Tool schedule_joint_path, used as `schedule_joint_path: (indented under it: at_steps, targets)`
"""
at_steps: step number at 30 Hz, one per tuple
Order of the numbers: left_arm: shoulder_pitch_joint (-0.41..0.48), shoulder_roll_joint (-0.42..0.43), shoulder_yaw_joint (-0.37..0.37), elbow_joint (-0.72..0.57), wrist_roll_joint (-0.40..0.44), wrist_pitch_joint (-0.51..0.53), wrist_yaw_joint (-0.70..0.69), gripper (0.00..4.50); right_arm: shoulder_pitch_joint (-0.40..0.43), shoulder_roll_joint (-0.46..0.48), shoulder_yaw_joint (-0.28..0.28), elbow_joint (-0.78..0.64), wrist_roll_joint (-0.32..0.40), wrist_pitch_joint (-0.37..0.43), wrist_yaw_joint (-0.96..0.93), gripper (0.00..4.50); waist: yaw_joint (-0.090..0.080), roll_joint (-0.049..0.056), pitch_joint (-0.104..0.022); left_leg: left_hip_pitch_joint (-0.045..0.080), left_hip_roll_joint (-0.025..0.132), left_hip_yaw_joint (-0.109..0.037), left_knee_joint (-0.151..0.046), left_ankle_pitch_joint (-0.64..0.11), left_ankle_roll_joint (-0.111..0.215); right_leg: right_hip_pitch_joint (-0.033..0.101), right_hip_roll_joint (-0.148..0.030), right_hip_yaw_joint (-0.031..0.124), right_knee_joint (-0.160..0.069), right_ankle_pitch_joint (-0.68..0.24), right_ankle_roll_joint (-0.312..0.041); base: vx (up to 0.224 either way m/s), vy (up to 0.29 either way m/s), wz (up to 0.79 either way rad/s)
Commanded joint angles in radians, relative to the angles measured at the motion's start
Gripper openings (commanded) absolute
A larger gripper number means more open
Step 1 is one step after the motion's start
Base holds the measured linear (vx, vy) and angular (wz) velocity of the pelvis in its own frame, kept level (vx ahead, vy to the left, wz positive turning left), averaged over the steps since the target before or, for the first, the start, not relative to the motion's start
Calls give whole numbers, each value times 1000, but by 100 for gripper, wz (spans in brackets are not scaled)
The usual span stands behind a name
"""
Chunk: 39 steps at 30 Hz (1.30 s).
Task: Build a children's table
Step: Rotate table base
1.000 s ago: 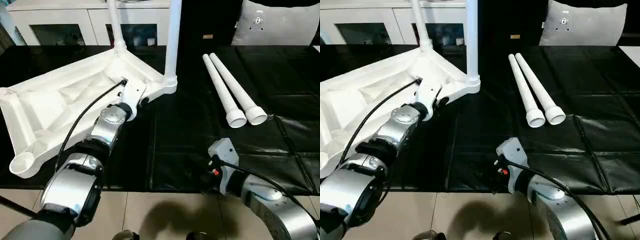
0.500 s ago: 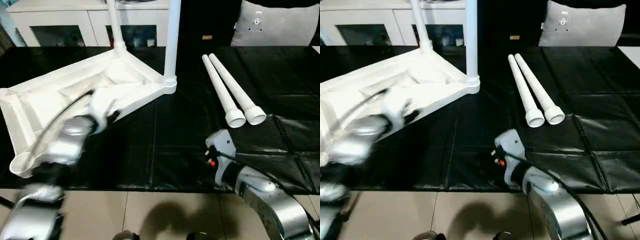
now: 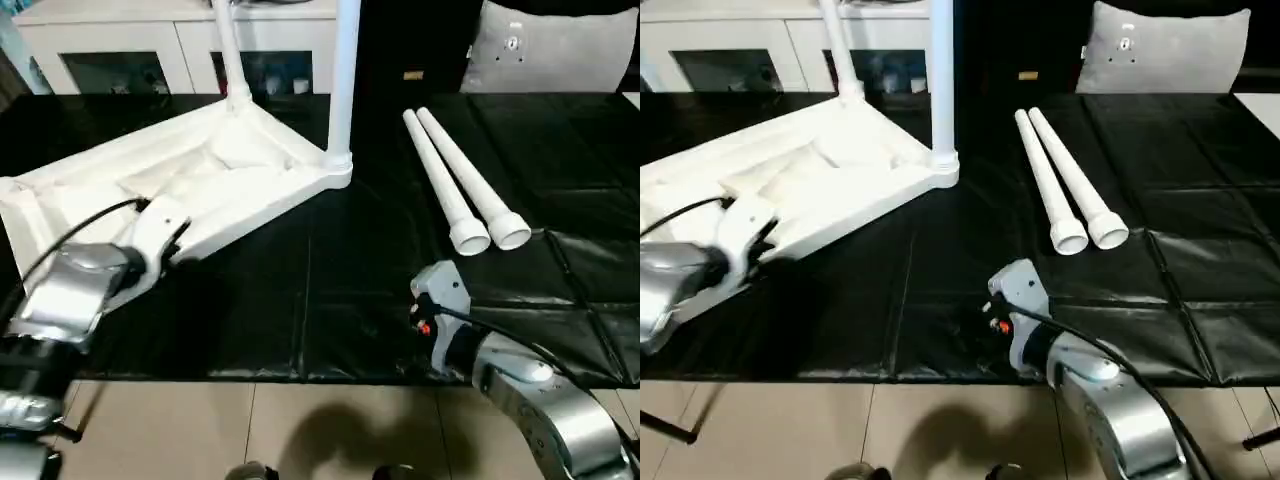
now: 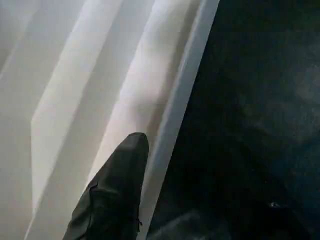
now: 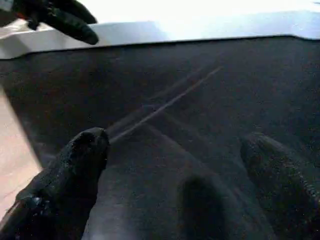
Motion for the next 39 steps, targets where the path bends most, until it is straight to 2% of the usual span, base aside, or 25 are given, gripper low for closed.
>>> schedule_joint_path:
  at_steps: [1, 4, 6, 12, 14, 19, 23, 25, 28, 32, 34, 37, 38, 39]
  targets:
    - [12, 25, -25, -5, 19, 16, -24, 227, 10, -11, 9, -29, 20, 17, 23, 450, 1, 15, -65, 11, 33, -17, -79, -238, -4, 51, -61, 48, -68, -233, -187, 0, 0, 0]
    - [37, 59, -77, -10, 52, 8, -55, 227, 17, -30, 16, -46, 35, 18, 53, 450, 0, 17, -64, 13, 34, -19, -81, -258, -8, 50, -62, 48, -70, -253, -184, 0, 0, 0]
    - [44, 64, -85, -23, 48, 14, -68, 227, 18, -33, 14, -52, 43, 20, 62, 450, -1, 16, -65, 13, 34, -19, -82, -254, -8, 51, -62, 48, -69, -251, -182, 0, 0, 0]
    - [47, 26, -69, -114, -38, 73, -130, 227, 28, -55, 4, -87, 103, 47, 108, 450, 3, 16, -65, 13, 34, -16, -77, -238, 0, 50, -62, 49, -67, -226, -209, 0, 0, 0]
    - [39, 0, -68, -140, -72, 95, -154, 227, 37, -78, 10, -108, 121, 63, 138, 450, 6, 15, -65, 14, 35, -16, -78, -237, 2, 52, -61, 48, -68, -233, -204, 0, 0, 0]
    - [2, -87, -51, -157, -126, 136, -156, 227, 41, -87, 10, -101, 108, 54, 131, 450, 14, 12, -65, 13, 32, -15, -76, -238, 3, 51, -65, 48, -75, -294, -188, 0, 0, 0]
    - [-78, -249, -11, -67, -172, 156, -77, 227, 28, -79, 5, -74, 84, 38, 91, 450, 25, 11, -69, 10, 29, -13, -69, -202, 9, 50, -62, 47, -77, -278, -179, 0, 0, 0]
    - [-113, -311, 10, -3, -168, 141, -24, 227, 26, -79, 5, -68, 78, 33, 82, 450, 29, 6, -73, 4, 27, -15, -67, -175, 15, 57, -62, 45, -72, -238, -179, 0, 0, 0]
    - [-135, -350, 19, 46, -165, 124, 9, 227, 26, -80, 5, -65, 76, 31, 79, 450, 25, 1, -74, -3, 24, -16, -64, -149, 32, 63, -61, 43, -70, -203, -177, 0, 0, 0]
    - [-171, -410, 38, 116, -158, 75, 69, 227, 27, -79, 5, -60, 68, 22, 67, 450, 26, 3, -75, 0, 23, -14, -61, -147, 49, 60, -61, 41, -79, -251, -161, 0, 0, 0]
    - [-206, -450, 75, 165, -161, 4, 136, 227, 25, -74, 1, -55, 60, 15, 52, 450, 27, 5, -75, 1, 23, -14, -61, -157, 48, 59, -60, 39, -83, -271, -153, 0, 0, 0]
    - [-214, -439, 77, 144, -168, -57, 106, 227, 25, -70, -3, -54, 57, 12, 41, 450, 29, 4, -75, -1, 25, -17, -65, -173, 45, 60, -60, 38, -84, -284, -146, 0, 0, 0]
    - [-203, -414, 54, 118, -154, -81, 73, 227, 27, -71, -4, -55, 57, 11, 42, 450, 30, 8, -76, 1, 28, -19, -66, -173, 45, 59, -62, 39, -83, -276, -145, 0, 0, 0]
    - [-176, -362, 8, 70, -129, -126, 9, 227, 31, -74, -3, -57, 58, 10, 44, 450, 28, 7, -76, -1, 30, -21, -69, -170, 44, 60, -62, 40, -77, -260, -146, 0, 0, 0]
